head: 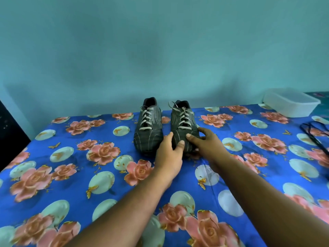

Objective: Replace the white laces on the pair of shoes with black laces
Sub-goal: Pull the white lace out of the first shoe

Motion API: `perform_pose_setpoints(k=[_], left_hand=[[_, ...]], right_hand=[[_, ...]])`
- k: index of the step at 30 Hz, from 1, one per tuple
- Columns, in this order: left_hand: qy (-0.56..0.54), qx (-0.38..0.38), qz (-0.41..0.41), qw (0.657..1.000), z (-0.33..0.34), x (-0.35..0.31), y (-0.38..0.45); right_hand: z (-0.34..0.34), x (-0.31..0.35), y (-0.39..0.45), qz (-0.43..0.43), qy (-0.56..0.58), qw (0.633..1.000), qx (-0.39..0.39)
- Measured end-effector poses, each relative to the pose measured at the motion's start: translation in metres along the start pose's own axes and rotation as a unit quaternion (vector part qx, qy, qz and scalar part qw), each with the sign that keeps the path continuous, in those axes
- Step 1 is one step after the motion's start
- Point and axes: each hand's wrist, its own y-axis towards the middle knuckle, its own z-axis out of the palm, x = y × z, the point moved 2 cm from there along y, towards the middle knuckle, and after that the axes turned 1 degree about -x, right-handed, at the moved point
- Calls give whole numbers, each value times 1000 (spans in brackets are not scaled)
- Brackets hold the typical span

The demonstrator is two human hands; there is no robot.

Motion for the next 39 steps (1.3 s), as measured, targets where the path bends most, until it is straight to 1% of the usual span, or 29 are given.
perform_pose_setpoints(k=[3,6,10,12,15,18,20,22,24,25,27,30,32,35,37,39], left_hand=[[-15,27,9,999,0,0,-13],[-4,76,55,996,4,6,-31],[-16,86,77,993,12,16,-53],[-45,92,68,992,15,21,-65],[-62,108,59,990,17,27,-80],[-54,132,55,988,13,23,-82],[-56,138,46,988,7,15,-75],[-29,118,46,992,3,6,-59],[-16,81,36,996,4,0,-30],[-22,69,31,997,6,-4,-15],[-22,50,32,998,15,-12,12],[-22,27,38,999,34,-12,37],[-28,15,75,997,43,-10,37],[4,-42,167,985,49,-3,42],[22,-51,227,972,47,-2,45],[-6,-36,252,967,46,-3,43]], right_hand=[[-14,3,-15,-17,-1,1000,-3],[-32,0,-40,-24,-32,999,-10],[-46,-5,-65,-24,-74,997,-5],[-53,-5,-72,-37,-136,990,5],[-60,-5,-81,-58,-239,969,24],[-66,-5,-83,-59,-285,956,41],[-71,-3,-81,-41,-287,955,57],[-75,4,-74,-32,-283,958,41],[-80,13,-60,-40,-262,964,-5],[-81,17,-52,-52,-250,967,-25],[-80,27,-36,-101,-260,959,-54],[-74,24,-18,-156,-250,953,-64],[-71,12,-16,-197,-240,947,-81],[-71,0,-14,-251,-233,932,-122],[-71,0,-11,-261,-176,939,-139],[-65,1,-11,-249,-116,954,-115]])
